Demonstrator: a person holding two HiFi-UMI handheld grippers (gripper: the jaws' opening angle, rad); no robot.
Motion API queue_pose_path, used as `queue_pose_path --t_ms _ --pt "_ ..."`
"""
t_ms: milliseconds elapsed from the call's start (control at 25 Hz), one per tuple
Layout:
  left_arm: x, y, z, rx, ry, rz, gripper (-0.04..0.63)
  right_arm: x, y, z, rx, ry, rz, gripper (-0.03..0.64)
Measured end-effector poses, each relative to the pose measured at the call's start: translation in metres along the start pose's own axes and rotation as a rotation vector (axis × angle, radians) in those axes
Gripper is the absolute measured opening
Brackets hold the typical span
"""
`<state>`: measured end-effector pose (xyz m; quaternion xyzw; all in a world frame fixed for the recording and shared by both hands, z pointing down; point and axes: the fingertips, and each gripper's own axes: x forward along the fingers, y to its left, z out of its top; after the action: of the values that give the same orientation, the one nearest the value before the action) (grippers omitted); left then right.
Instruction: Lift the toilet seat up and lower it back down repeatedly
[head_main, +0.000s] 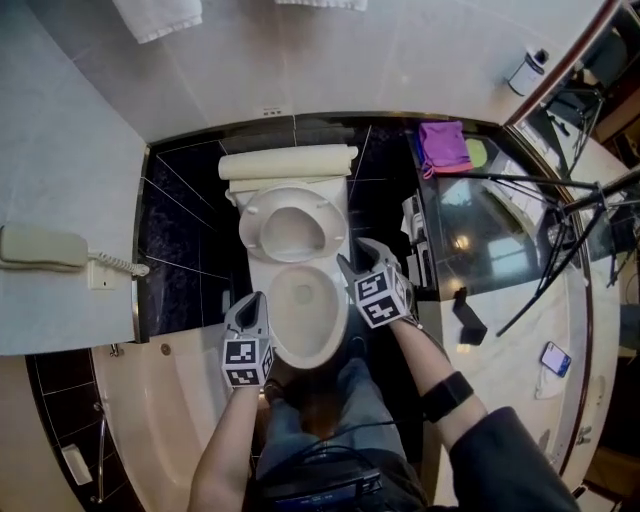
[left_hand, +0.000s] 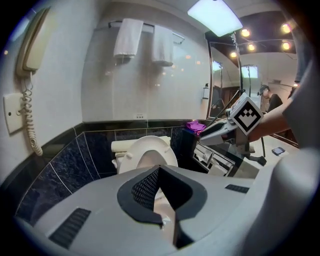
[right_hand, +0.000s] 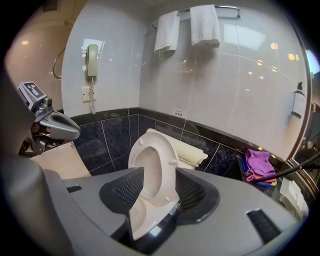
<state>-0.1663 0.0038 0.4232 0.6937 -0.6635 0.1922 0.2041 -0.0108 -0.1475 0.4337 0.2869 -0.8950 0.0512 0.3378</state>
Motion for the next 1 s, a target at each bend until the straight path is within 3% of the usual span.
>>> queue_pose_path --t_ms 400,680,1000 --pt "0.075 0.004 -0.029 -0.007 0.065 0.022 0.0 0.118 -0.046 0.012 -0.171 0.02 -0.003 0.224" --pt "0.099 0.004 -0.033 -0.031 0.082 0.04 0.0 0.173 -0.045 0.029 -0.264 -0.012 0.0 0.219" --pt "0.11 0.008 -0.053 -0.054 0.103 0.061 0.0 0.202 -0.038 0.044 -0.393 -0.018 -0.018 0.095"
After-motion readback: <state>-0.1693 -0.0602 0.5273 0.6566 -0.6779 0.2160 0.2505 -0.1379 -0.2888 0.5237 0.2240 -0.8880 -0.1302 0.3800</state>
